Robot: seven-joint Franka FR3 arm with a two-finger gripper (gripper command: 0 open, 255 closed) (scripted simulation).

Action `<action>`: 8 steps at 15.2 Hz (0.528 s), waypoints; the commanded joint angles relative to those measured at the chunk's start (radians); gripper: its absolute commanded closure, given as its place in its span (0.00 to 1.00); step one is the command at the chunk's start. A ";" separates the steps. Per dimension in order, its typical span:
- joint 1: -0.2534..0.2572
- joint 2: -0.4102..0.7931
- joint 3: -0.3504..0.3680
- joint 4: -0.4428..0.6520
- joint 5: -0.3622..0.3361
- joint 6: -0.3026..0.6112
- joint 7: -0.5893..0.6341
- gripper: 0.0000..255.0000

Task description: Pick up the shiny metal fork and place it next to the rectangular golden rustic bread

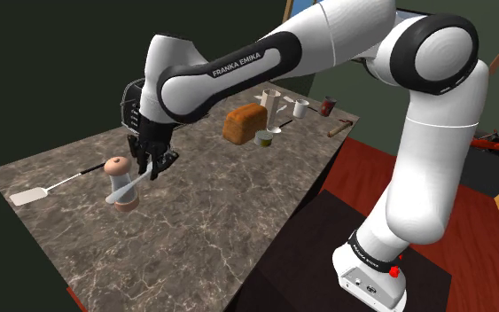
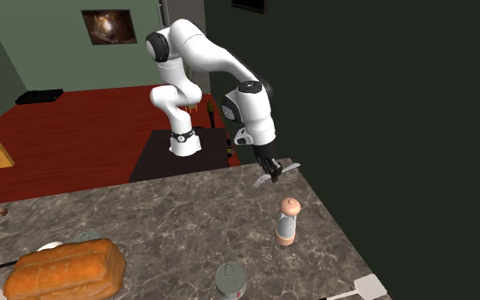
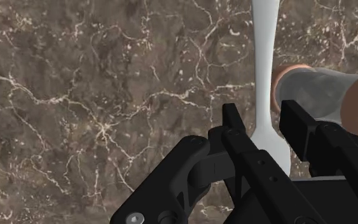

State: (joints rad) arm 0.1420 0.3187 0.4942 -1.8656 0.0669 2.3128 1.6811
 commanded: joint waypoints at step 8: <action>-0.049 -0.081 0.003 -0.004 0.049 -0.078 -0.057 1.00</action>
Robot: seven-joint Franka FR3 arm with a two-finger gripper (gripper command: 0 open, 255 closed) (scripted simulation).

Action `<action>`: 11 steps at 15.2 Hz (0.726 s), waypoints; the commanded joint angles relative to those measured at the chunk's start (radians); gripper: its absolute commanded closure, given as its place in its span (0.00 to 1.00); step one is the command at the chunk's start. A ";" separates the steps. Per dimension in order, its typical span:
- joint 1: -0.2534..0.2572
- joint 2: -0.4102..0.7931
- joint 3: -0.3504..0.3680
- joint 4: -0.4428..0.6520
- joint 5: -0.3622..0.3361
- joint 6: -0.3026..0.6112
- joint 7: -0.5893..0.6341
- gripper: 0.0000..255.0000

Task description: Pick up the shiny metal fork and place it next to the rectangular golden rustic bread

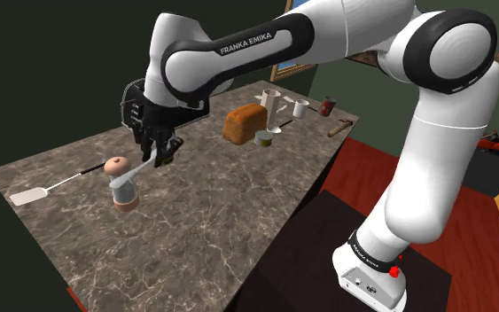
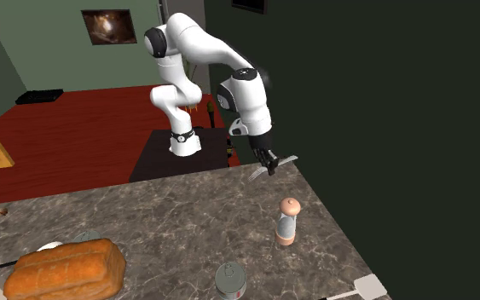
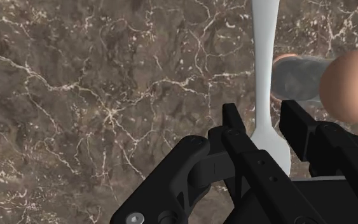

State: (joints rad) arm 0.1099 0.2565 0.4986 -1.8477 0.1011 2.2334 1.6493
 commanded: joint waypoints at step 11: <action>-0.196 -0.200 -0.080 -0.217 0.164 -0.028 -0.347 1.00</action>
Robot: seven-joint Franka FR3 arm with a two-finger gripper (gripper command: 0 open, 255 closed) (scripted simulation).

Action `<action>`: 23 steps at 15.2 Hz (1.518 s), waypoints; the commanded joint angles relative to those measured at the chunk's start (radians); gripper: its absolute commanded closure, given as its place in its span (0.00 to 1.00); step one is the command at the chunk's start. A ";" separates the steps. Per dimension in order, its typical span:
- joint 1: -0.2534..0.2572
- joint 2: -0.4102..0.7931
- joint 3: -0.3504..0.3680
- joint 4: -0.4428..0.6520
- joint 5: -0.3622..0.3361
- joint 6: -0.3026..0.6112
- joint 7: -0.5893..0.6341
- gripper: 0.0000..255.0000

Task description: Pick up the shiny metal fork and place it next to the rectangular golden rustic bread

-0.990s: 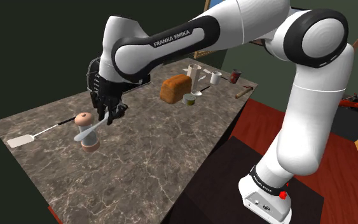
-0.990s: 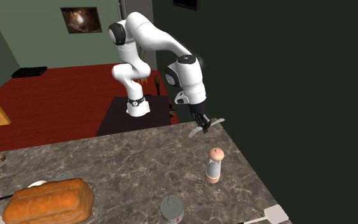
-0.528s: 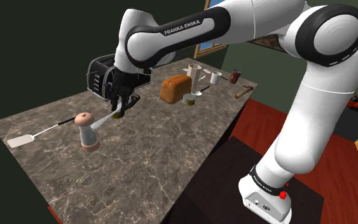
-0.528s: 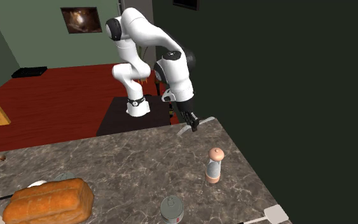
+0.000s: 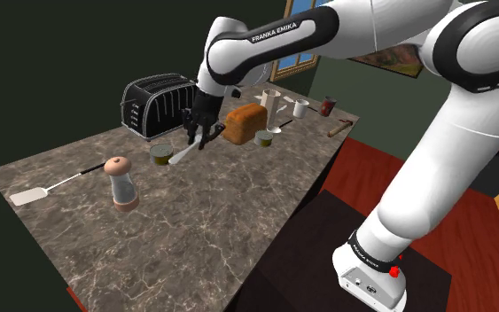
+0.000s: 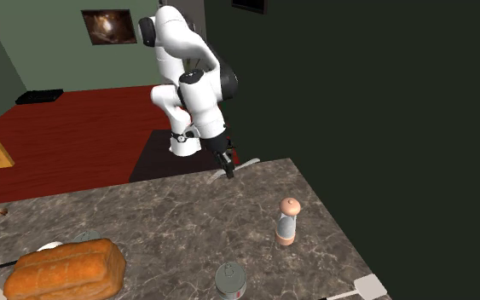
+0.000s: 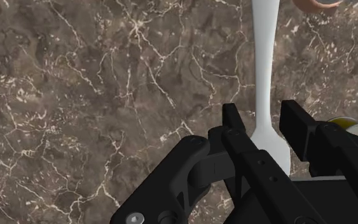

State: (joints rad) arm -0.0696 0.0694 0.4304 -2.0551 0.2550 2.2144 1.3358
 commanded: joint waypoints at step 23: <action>-0.301 -0.011 -0.287 0.033 0.021 -0.187 -0.572 1.00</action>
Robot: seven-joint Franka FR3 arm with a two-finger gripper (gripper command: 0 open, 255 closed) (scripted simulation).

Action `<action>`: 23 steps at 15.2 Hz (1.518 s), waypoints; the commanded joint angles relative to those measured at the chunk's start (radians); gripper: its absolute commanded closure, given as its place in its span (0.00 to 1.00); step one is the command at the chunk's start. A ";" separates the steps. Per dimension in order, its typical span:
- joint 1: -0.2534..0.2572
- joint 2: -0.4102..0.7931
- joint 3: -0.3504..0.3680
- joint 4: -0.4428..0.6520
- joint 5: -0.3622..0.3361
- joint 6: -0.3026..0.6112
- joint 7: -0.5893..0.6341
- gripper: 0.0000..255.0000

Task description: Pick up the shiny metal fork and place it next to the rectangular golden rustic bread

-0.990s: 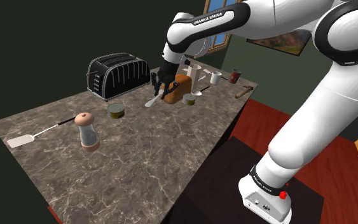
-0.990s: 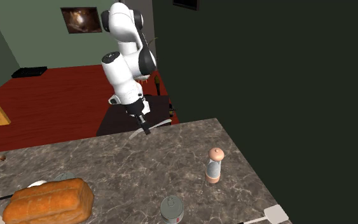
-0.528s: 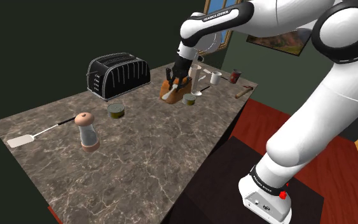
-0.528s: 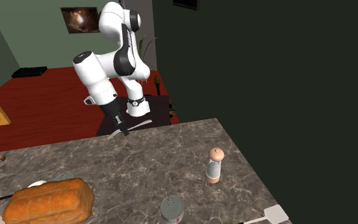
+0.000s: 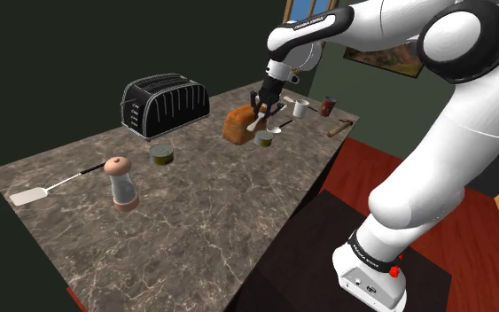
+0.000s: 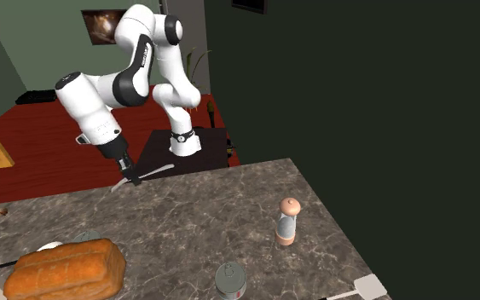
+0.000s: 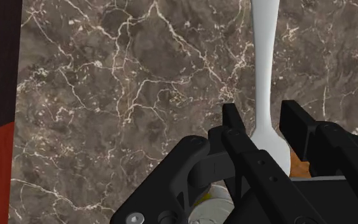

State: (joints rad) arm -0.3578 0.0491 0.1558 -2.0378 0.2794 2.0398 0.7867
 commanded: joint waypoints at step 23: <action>-0.153 0.251 -0.124 0.219 -0.027 -0.035 -0.266 1.00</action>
State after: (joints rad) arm -0.5114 0.2954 0.0311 -1.8084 0.2510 1.9897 0.5227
